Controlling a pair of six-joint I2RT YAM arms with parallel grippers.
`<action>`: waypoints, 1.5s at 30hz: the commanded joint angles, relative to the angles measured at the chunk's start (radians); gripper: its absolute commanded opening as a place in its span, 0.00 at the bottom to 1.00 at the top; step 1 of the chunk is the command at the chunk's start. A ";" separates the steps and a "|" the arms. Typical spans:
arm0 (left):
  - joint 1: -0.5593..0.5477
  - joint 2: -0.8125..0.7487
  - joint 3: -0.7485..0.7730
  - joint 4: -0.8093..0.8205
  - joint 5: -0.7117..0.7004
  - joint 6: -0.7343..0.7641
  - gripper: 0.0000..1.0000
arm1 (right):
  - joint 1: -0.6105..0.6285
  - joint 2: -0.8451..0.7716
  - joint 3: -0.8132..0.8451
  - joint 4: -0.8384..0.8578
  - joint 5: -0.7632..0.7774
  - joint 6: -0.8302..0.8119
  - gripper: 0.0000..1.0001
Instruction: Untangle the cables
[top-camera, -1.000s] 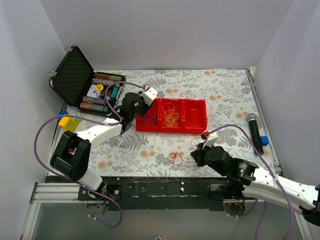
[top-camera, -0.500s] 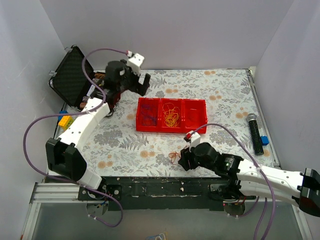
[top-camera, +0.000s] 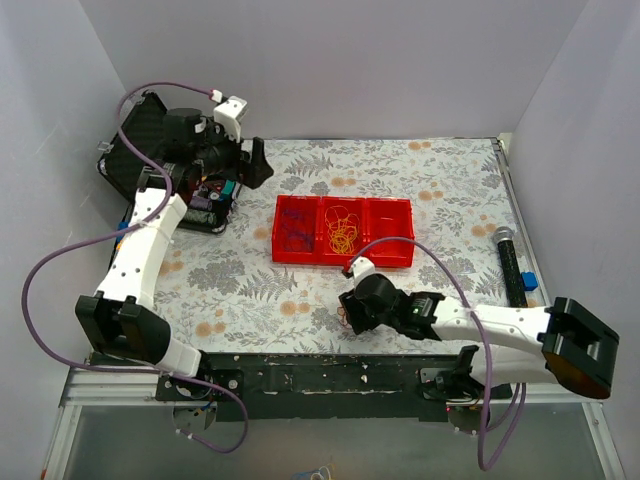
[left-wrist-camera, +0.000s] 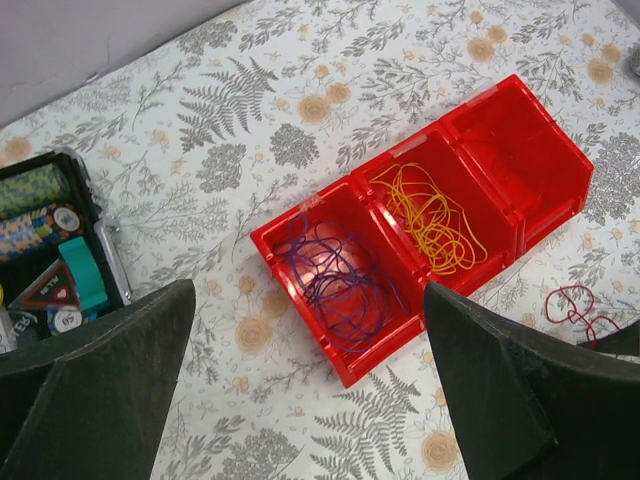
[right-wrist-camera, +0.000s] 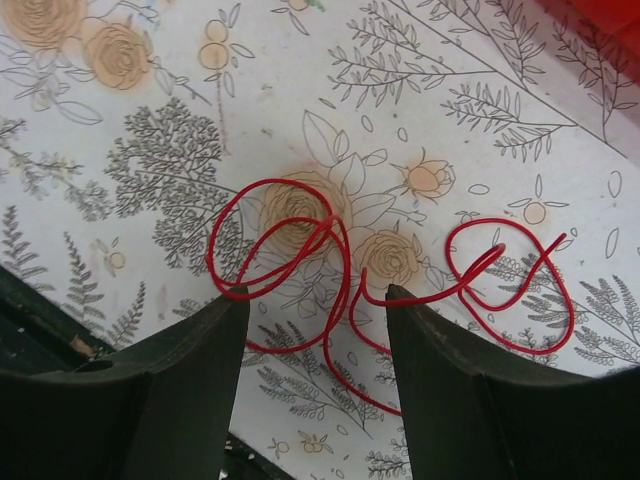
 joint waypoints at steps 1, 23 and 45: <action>0.115 -0.004 0.097 -0.097 0.162 0.027 0.98 | 0.004 0.108 0.094 -0.068 0.109 -0.007 0.65; 0.245 0.035 0.033 -0.052 0.049 -0.073 0.98 | -0.284 -0.169 0.332 -0.116 -0.100 -0.164 0.01; 0.244 -0.046 -0.116 -0.011 -0.002 -0.060 0.98 | -0.634 0.104 1.010 -0.248 -0.234 -0.331 0.01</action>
